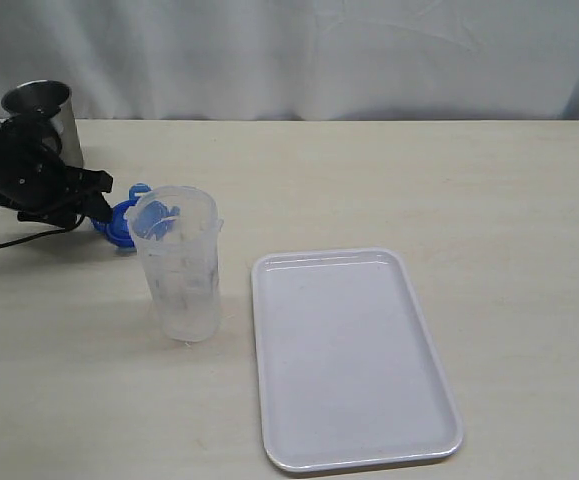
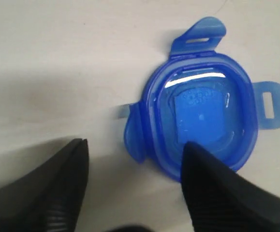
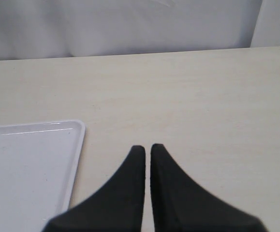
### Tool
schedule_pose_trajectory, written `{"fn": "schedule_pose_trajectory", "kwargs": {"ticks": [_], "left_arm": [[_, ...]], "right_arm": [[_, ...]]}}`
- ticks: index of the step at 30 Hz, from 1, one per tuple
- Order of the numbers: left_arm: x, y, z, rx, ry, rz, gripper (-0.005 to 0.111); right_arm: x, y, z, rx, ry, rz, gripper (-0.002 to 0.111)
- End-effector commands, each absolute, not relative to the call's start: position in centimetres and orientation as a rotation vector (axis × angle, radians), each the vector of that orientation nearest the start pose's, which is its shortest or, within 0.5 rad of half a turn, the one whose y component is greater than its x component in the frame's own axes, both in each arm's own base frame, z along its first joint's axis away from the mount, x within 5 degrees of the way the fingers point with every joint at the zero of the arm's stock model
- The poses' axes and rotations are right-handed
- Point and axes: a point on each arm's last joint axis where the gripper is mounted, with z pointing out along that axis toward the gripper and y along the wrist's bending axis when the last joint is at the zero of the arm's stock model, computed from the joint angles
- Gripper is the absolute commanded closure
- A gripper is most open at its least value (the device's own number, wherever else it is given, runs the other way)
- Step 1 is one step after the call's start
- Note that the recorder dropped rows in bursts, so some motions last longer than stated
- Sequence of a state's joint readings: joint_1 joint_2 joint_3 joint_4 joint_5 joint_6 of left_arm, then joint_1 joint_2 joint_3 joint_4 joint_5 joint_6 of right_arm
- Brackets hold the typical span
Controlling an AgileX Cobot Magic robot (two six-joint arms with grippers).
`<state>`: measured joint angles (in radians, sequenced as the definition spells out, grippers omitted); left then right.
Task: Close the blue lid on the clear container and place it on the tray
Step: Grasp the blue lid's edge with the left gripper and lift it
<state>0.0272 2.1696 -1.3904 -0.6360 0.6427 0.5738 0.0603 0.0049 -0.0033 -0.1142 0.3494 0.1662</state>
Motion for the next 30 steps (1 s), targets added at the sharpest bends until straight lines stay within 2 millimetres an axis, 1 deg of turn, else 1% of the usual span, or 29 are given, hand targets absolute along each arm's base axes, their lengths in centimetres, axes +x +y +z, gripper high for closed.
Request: {"fn": "schedule_pose_trajectory", "kwargs": {"ticks": [1, 3, 4, 7, 10, 13, 23, 25, 26, 30], "left_arm": [[43.00, -2.67, 10.34, 0.137, 2.750, -0.479, 0.048], [43.01, -2.75, 9.90, 0.140, 2.756, -0.481, 0.048], [43.04, -2.80, 9.82, 0.139, 2.754, -0.478, 0.051], [43.12, -2.90, 9.83, 0.137, 2.746, -0.471, 0.062], [43.12, -2.90, 9.83, 0.138, 2.746, -0.471, 0.071], [43.11, -2.88, 9.82, 0.143, 2.748, -0.467, 0.077], [43.10, -2.89, 9.82, 0.144, 2.749, -0.468, 0.080], [43.10, -2.89, 9.82, 0.144, 2.749, -0.468, 0.087], [43.10, -2.89, 9.82, 0.144, 2.749, -0.468, 0.093], [43.09, -2.90, 9.82, 0.145, 2.750, -0.470, 0.106]], "right_arm": [[5.35, -0.02, 18.22, 0.029, 1.827, 0.052, 0.104], [5.35, -0.02, 18.22, 0.029, 1.827, 0.052, 0.104], [5.35, -0.02, 18.22, 0.029, 1.827, 0.052, 0.104], [5.35, -0.02, 18.22, 0.029, 1.827, 0.052, 0.104], [5.35, -0.02, 18.22, 0.029, 1.827, 0.052, 0.104], [5.35, -0.02, 18.22, 0.029, 1.827, 0.052, 0.104], [5.35, -0.02, 18.22, 0.029, 1.827, 0.052, 0.104], [5.35, -0.02, 18.22, 0.029, 1.827, 0.052, 0.104], [5.35, -0.02, 18.22, 0.029, 1.827, 0.052, 0.104], [5.35, -0.02, 18.22, 0.029, 1.827, 0.052, 0.104]]}}
